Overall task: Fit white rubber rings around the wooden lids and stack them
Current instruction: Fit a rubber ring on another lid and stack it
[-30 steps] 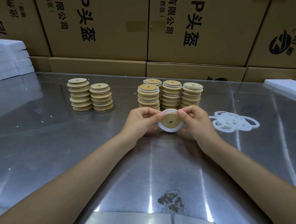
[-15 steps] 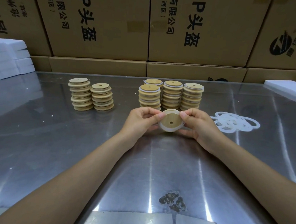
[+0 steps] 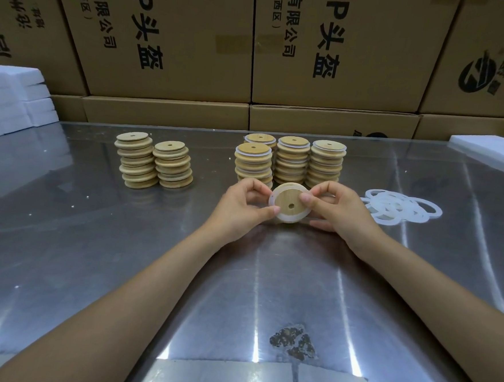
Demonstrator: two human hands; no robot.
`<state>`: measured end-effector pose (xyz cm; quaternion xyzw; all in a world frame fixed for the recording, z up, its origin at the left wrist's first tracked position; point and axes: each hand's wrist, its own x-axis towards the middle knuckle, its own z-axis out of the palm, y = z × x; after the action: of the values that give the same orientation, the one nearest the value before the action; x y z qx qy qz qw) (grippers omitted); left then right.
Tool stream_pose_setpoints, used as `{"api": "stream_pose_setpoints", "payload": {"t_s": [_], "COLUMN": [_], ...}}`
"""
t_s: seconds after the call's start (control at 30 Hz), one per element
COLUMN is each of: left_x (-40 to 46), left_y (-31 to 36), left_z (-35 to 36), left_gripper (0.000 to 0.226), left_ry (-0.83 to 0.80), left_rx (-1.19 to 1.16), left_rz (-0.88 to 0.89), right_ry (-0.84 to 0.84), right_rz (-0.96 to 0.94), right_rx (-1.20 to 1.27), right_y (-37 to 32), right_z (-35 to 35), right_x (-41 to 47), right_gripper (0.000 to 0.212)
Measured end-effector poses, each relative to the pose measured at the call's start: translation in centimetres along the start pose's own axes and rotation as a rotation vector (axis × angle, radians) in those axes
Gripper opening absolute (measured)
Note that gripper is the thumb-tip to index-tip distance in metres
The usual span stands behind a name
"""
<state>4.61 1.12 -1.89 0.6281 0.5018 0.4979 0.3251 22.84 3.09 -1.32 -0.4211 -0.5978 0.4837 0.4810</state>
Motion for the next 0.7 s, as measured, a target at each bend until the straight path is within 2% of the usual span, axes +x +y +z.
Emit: {"api": "stream_pose_setpoints", "payload": {"t_s": [0.07,0.13,0.33,0.57,0.7], "left_x": [0.1,0.1,0.0,0.0,0.1], "left_y": [0.0,0.0,0.0,0.1,0.1], "left_z": [0.1,0.1,0.0,-0.2,-1.1], "left_gripper": [0.032,0.036,0.018,0.008,0.007], "left_ry": [-0.029,-0.049,0.101,0.075,-0.021], "left_rx": [-0.039,-0.025,0.025,-0.187,-0.173], "left_rz": [-0.026,0.006,0.105,-0.09,-0.117], "right_ry": [0.015,0.037,0.06,0.07,0.066], "right_rz": [-0.015,-0.053,-0.091,-0.051,-0.016], "right_rx": [0.065,-0.008,-0.034,0.022,0.074], "right_y": [-0.1,-0.2,-0.2,-0.1,0.0], "right_z": [0.3,0.5,0.8,0.8,0.9], "right_x": [-0.1,-0.1,-0.3,-0.3,-0.2], "right_gripper": [0.014,0.015,0.016,0.016,0.015]}}
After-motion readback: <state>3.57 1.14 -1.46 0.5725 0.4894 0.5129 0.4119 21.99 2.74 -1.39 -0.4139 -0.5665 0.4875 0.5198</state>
